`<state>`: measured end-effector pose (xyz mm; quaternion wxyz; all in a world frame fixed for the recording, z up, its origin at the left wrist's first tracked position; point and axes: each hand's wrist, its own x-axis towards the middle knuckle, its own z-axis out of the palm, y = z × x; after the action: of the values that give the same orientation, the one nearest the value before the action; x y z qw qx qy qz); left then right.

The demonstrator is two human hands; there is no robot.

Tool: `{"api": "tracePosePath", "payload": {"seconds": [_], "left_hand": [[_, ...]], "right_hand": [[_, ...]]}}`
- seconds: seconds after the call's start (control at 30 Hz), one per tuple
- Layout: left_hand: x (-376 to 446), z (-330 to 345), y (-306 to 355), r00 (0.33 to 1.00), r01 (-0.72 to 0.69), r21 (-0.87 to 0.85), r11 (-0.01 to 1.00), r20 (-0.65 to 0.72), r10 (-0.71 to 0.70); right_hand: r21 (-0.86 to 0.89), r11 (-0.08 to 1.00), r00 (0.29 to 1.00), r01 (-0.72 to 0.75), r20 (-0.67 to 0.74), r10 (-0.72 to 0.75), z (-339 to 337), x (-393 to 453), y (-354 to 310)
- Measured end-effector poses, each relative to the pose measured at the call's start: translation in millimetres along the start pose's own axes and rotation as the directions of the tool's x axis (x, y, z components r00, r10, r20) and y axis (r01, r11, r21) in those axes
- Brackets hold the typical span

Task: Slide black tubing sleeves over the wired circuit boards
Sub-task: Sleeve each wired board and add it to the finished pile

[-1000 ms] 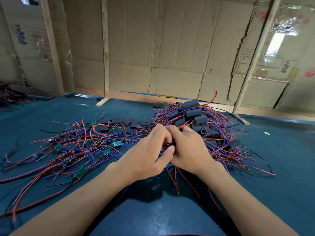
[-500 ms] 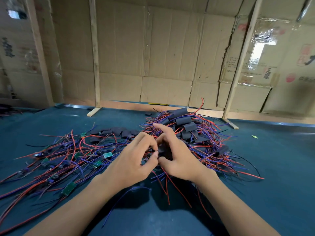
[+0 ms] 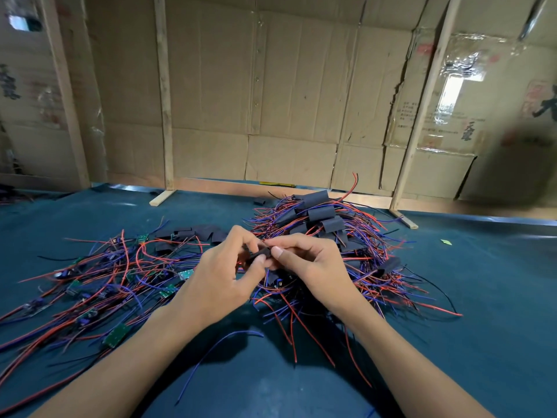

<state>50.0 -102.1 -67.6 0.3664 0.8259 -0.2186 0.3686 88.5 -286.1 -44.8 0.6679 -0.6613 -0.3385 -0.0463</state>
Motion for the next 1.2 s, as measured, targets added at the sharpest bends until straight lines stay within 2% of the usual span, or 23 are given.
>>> {"api": "tracePosePath", "payload": {"seconds": [0.1, 0.37, 0.43, 0.63, 0.83, 1.07, 1.2], "left_hand": [[0, -2, 1, 0.999, 0.008, 0.003, 1.000, 0.051, -0.008], [-2, -2, -3, 0.979, -0.010, 0.092, 0.996, 0.204, -0.009], [-1, -3, -2, 0.977, -0.032, 0.110, 0.993, 0.212, 0.008], [2, -11, -9, 0.976, 0.050, 0.134, 0.990, 0.203, -0.077], [2, -10, -15, 0.976, -0.018, 0.188, 0.982, 0.218, -0.023], [-2, -6, -23, 0.963, 0.094, 0.181, 0.979, 0.232, -0.135], [-3, -4, -20, 0.964, 0.101, 0.150, 0.983, 0.231, -0.134]], "right_hand": [[0.025, 0.999, 0.999, -0.025, -0.042, 0.026, -1, 2, 2], [0.023, 1.000, 0.999, -0.012, -0.043, 0.013, -5, 4, 0], [0.051, 0.999, 0.998, -0.007, -0.061, 0.010, -6, 4, -1], [0.130, 0.990, 0.993, 0.049, -0.117, -0.034, -12, 7, -6], [0.189, 0.979, 0.985, 0.075, -0.167, -0.043, -17, 8, -6], [0.216, 0.970, 0.977, 0.113, -0.204, -0.069, -22, 10, -6], [0.224, 0.965, 0.968, 0.134, -0.239, -0.079, -22, 11, -4]]}}
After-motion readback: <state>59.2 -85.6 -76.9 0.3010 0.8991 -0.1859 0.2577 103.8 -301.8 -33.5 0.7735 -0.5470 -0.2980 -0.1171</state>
